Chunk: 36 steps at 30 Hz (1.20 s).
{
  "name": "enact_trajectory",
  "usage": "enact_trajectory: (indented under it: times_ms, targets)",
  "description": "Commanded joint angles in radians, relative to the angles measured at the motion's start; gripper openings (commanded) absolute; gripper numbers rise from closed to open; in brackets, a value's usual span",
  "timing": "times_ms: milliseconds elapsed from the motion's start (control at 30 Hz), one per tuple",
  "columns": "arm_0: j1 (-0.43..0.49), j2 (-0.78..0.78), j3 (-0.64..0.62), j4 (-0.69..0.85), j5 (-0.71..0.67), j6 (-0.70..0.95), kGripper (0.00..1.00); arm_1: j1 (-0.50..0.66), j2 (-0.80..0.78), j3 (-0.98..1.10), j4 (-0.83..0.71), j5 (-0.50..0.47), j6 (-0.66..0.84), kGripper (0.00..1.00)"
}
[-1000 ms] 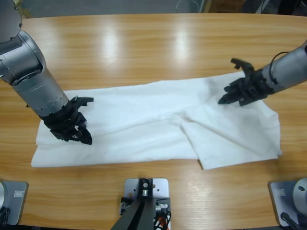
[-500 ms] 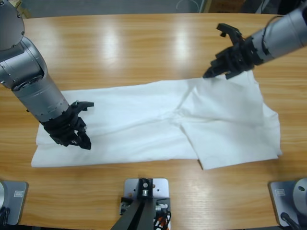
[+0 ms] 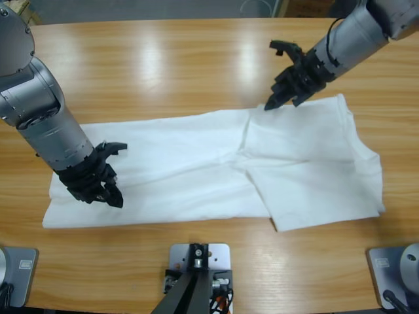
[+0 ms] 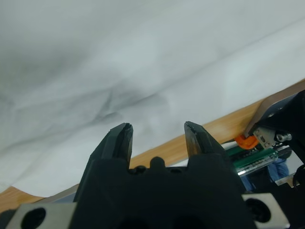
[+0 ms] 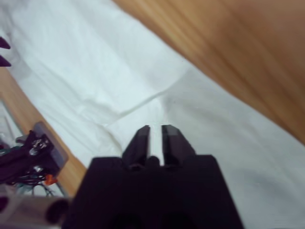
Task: Fold clothes
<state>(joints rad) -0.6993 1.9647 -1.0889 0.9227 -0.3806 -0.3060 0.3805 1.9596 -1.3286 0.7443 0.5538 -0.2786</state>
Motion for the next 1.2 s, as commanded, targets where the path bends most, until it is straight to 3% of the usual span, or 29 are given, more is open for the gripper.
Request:
enact_trajectory:
  times_ms: [33, 167, 300, 333, 367, 433, 467, 500, 700, 900, 933, 1000, 1067, 1100, 1167, 1200]
  targets:
    - [-0.006, 0.048, 0.027, -0.030, -0.034, -0.004, 0.425, 0.012, -0.177, 0.059, 0.010, -0.070, 0.057, 1.000]
    - [-0.006, 0.029, 0.025, -0.031, -0.033, -0.008, 0.425, 0.002, -0.364, 0.239, -0.107, -0.223, 0.249, 1.000]
    - [-0.006, -0.061, 0.028, -0.054, 0.020, -0.031, 0.425, 0.050, -0.385, 0.383, -0.149, -0.336, 0.502, 0.996]
    - [-0.006, -0.087, 0.030, -0.069, 0.033, -0.043, 0.425, 0.082, -0.365, 0.387, -0.144, -0.355, 0.530, 0.937]
    - [-0.006, -0.110, 0.030, -0.080, 0.041, -0.053, 0.425, 0.106, -0.350, 0.382, -0.136, -0.371, 0.553, 0.814]
    - [-0.008, -0.150, 0.028, -0.095, 0.043, -0.069, 0.425, 0.146, -0.334, 0.366, -0.138, -0.384, 0.561, 0.233]
    - [-0.012, -0.169, 0.026, -0.096, 0.044, -0.070, 0.425, 0.158, -0.328, 0.354, -0.147, -0.373, 0.561, 0.038]
    - [-0.012, -0.184, 0.024, -0.096, 0.047, -0.073, 0.425, 0.170, -0.324, 0.339, -0.168, -0.349, 0.561, 0.000]
    - [-0.005, -0.168, 0.022, -0.145, 0.125, -0.178, 0.425, 0.285, -0.213, 0.245, -0.191, -0.239, 0.580, 0.000]
    - [-0.005, -0.126, 0.110, -0.286, 0.219, -0.304, 0.411, 0.294, -0.115, 0.189, -0.193, -0.176, 0.570, 0.000]
    - [-0.005, -0.129, 0.117, -0.300, 0.241, -0.310, 0.405, 0.295, -0.103, 0.175, -0.188, -0.174, 0.568, 0.000]
    - [-0.008, -0.113, 0.118, -0.315, 0.258, -0.295, 0.290, 0.296, -0.083, 0.157, -0.185, -0.164, 0.563, 0.000]
    - [-0.024, -0.088, 0.114, -0.316, 0.259, -0.187, 0.287, 0.299, -0.067, 0.156, -0.189, -0.152, 0.560, 0.000]
    - [-0.027, -0.084, 0.120, -0.314, 0.259, -0.159, 0.365, 0.299, -0.057, 0.157, -0.192, -0.147, 0.558, 0.000]
    - [-0.033, -0.067, 0.124, -0.285, 0.266, -0.107, 0.849, 0.299, -0.047, 0.158, -0.206, -0.149, 0.556, 0.000]
    - [-0.037, -0.055, 0.126, -0.272, 0.271, -0.071, 0.967, 0.299, -0.039, 0.157, -0.213, -0.149, 0.556, 0.000]
